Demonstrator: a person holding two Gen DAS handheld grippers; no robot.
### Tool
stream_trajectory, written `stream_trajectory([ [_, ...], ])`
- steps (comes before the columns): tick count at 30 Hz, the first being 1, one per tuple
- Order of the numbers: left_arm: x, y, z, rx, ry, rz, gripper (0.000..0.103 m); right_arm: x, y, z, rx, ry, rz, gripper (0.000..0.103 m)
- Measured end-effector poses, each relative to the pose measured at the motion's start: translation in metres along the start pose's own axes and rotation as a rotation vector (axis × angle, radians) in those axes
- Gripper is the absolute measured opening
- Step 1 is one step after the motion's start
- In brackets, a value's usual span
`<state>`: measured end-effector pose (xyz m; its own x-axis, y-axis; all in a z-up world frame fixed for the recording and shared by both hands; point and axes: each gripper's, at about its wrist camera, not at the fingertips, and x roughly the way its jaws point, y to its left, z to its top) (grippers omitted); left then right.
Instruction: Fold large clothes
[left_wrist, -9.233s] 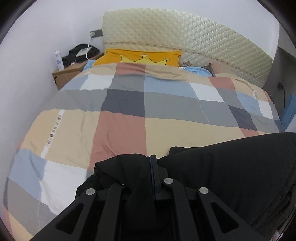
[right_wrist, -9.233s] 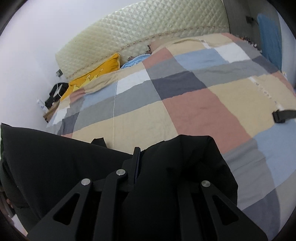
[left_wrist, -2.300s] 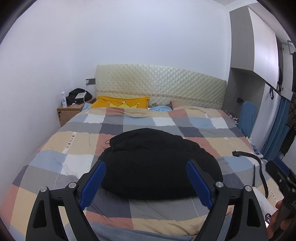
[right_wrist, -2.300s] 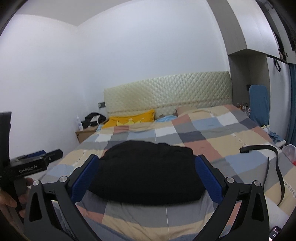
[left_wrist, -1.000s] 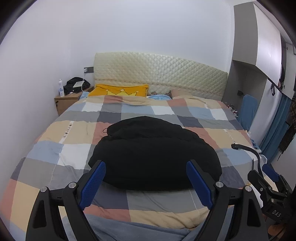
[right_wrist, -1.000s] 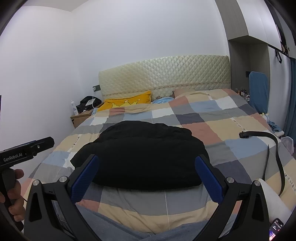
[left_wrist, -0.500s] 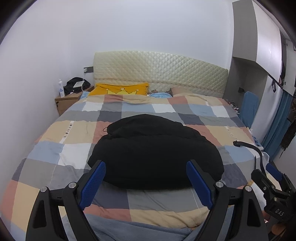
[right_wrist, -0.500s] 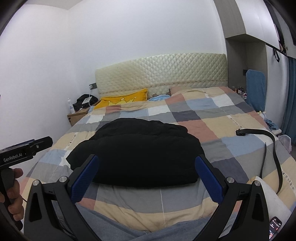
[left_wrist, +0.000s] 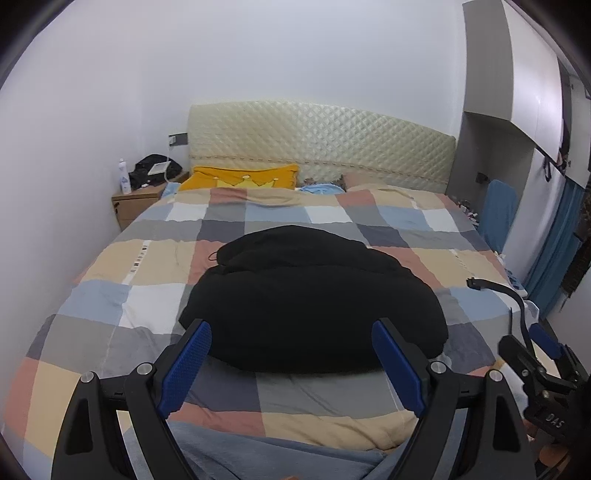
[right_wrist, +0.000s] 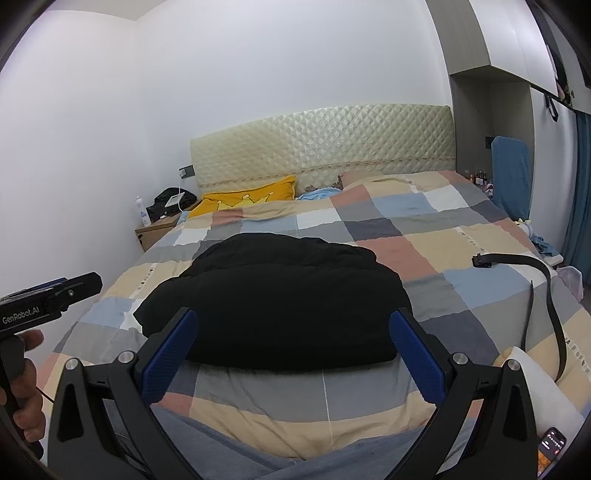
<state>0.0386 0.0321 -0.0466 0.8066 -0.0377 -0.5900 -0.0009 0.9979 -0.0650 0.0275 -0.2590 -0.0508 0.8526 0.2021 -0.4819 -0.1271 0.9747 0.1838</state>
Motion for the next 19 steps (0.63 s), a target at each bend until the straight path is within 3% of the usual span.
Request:
stream_trajectory([
  [19,0.0004,0.0034,-0.0035,-0.010,0.005,-0.006,0.089,-0.0063,0.0041,-0.0010,-0.008,-0.002,-0.020,0.103],
])
